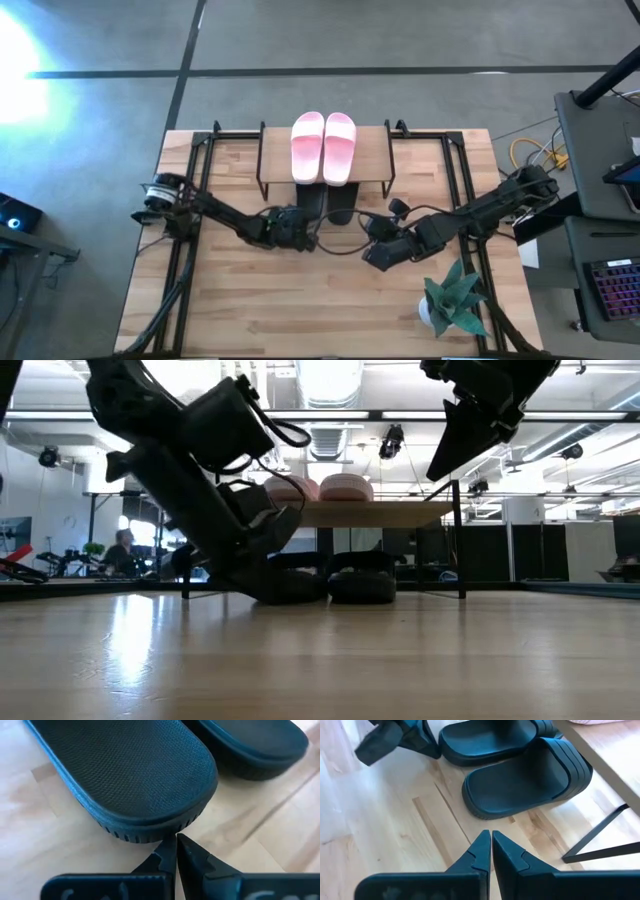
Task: Pick and place slides into the shelf
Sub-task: Adjust the slides under the shelf
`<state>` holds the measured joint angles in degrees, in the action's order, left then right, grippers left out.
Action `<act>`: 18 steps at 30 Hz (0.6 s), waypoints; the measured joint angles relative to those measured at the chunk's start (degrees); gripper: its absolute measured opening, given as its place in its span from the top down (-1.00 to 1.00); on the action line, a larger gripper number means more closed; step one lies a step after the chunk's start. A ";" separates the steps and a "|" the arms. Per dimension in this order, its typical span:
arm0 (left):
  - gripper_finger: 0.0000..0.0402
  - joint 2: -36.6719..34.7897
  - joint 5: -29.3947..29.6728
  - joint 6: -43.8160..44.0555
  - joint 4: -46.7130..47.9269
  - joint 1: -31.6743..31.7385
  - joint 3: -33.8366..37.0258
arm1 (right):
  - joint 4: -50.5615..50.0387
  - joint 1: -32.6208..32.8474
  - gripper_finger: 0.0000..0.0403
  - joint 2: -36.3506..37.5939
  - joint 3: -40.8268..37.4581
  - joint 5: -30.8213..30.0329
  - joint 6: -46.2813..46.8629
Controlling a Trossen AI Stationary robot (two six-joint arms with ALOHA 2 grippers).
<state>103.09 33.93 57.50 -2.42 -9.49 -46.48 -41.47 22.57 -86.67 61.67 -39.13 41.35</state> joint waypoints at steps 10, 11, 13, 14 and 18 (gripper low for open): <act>1.00 -0.56 -5.62 -10.06 -10.77 -0.51 -0.48 | 0.03 0.02 0.96 0.00 0.00 1.37 2.16; 1.00 -0.89 -5.97 -10.46 -10.88 -1.18 -0.76 | 0.00 0.02 0.96 -0.01 -0.01 2.84 2.17; 1.00 -2.10 -5.90 -10.35 -9.78 -2.84 -1.00 | 0.13 0.02 0.96 -0.04 -0.04 5.95 2.20; 1.00 -2.95 -5.69 -9.96 -8.16 -3.78 -0.96 | 0.28 0.00 0.96 -0.04 -0.09 7.20 2.20; 1.00 -7.12 -4.51 -6.16 0.85 -9.27 -0.94 | 1.99 -1.23 0.96 -1.02 -0.29 10.78 4.40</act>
<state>95.97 29.42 51.34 -1.57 -18.76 -47.42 -39.48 21.34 -87.70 61.38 -28.35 45.75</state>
